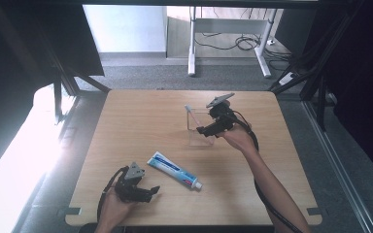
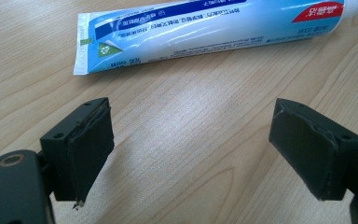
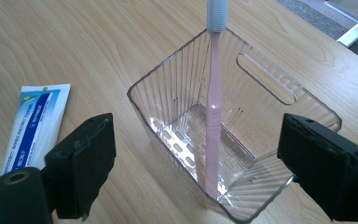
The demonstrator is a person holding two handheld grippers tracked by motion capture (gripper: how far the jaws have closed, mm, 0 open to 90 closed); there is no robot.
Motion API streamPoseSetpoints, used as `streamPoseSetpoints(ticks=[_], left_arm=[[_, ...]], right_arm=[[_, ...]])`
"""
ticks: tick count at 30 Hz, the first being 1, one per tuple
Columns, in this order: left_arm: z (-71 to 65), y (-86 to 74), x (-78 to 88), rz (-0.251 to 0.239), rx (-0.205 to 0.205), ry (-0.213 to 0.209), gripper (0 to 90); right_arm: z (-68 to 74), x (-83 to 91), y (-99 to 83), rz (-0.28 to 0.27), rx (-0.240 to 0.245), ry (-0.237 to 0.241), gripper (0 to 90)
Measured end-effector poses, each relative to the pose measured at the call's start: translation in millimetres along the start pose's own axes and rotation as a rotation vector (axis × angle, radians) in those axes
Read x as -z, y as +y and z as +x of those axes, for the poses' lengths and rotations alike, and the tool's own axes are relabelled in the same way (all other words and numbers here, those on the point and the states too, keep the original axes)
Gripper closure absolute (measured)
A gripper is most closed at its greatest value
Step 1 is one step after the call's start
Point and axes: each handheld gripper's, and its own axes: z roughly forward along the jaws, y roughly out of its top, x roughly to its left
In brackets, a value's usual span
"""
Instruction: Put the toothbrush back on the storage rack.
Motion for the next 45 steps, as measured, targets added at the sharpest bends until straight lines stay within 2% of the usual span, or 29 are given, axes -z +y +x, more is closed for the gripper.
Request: streamPoseSetpoints(ticks=[12,19,41,45], left_arm=[[-0.4,-0.1,-0.5,-0.004,-0.001,-0.006,14.0],[-0.4,0.4,-1.0,-0.002,0.006,-0.024,14.3],[-1.2,1.3,-1.3,0.000,0.005,-0.024,14.2],[-3.1,1.7,-2.5,0.016,-0.008,-0.017,14.2]], right_arm=[[4.6,8.5,-14.5,0.012,0.024,0.012,0.1],[6.0,15.7,-24.8,0.005,0.028,0.015,0.0],[8.2,36.9,-64.4,-0.021,0.008,0.015,0.0],[9.4,41.4,-73.2,-0.023,0.004,0.015,0.0]])
